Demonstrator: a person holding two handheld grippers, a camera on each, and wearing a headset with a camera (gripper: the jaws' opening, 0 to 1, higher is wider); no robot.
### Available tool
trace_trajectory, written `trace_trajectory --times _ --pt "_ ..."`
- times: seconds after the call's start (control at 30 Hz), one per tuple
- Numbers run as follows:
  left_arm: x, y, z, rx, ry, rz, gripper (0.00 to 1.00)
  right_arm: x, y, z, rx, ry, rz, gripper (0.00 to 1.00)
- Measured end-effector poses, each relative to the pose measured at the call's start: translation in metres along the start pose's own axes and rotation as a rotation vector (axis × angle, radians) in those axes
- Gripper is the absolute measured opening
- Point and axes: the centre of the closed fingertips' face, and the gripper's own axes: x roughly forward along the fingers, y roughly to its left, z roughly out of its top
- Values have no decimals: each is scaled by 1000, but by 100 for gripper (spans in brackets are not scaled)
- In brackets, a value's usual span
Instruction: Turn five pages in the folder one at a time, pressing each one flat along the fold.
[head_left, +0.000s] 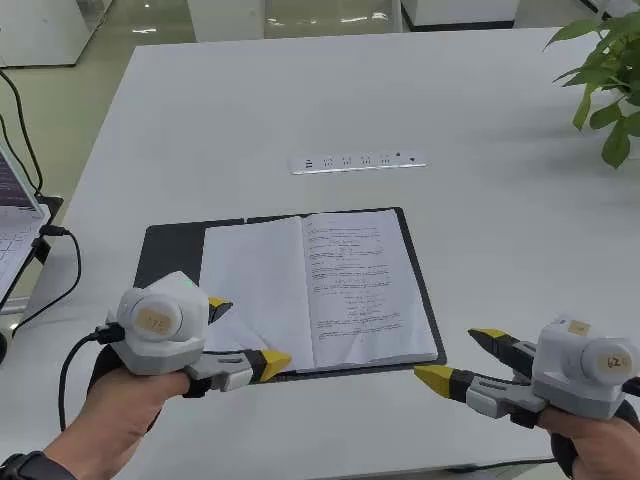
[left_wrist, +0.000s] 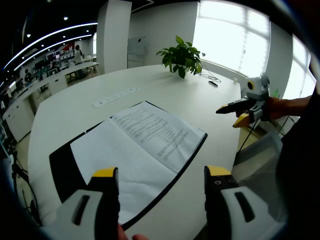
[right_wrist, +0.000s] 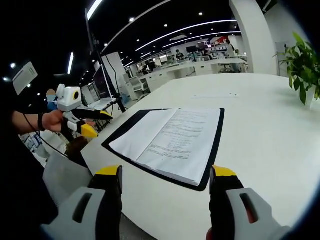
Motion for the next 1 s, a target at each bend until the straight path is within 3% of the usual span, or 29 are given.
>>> trace_trajectory --times 0.3,0.57,1.0 --pt "28 -12 20 44 5 -40 69 -1 -2 -1 8 -1 4 69" --pt "59 -30 42 77 -1 -87 69 0 -5 -1 15 4 10 69" --pt "107 -61 54 113 26 -155 68 4 -6 -1 18 8 23 68"
